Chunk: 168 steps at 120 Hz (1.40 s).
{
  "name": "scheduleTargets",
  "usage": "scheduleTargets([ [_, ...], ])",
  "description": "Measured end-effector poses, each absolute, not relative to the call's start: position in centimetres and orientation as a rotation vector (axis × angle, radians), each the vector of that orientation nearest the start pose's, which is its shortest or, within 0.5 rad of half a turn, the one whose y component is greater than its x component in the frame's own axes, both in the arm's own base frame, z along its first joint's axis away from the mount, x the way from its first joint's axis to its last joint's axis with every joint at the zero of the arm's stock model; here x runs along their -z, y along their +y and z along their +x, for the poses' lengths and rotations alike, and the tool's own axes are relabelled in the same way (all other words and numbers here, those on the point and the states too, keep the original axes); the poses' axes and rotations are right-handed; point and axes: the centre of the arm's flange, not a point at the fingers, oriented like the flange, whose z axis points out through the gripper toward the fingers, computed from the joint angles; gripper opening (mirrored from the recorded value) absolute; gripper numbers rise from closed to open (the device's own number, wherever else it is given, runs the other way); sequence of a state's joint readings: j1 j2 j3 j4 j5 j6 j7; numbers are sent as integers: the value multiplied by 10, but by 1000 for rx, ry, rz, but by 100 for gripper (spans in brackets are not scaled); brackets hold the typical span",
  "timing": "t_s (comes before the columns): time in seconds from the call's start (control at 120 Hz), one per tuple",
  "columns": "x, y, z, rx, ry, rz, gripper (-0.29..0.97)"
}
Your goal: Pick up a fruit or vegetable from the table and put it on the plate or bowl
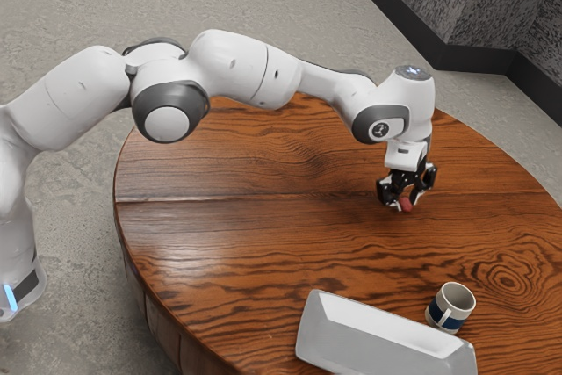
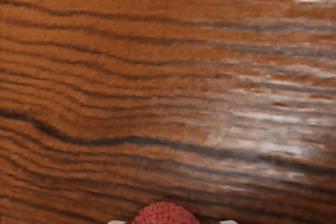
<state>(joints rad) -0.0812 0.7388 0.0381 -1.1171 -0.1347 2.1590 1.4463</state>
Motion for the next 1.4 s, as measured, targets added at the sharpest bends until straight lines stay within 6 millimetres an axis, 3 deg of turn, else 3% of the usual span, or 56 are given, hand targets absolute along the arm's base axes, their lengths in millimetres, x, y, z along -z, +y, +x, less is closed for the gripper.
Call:
scheduleTargets([
  [0.275, -424, -54, 776, 448, 1965, -2243, 14],
  [0.408, -449, -67, 768, 447, 1975, -2240, 14],
  [0.542, -481, -92, 753, 428, 2006, -2224, 14],
  [0.608, -496, -114, 743, 420, 2035, -2212, 14],
  [0.825, -528, -229, 697, 372, 2191, -2106, 15],
  [0.992, -530, -314, 656, 328, 2305, -2040, 15],
  [1.142, -523, -349, 636, 294, 2340, -2040, 15],
  [1.4, -504, -380, 617, 241, 2368, -2073, 14],
])
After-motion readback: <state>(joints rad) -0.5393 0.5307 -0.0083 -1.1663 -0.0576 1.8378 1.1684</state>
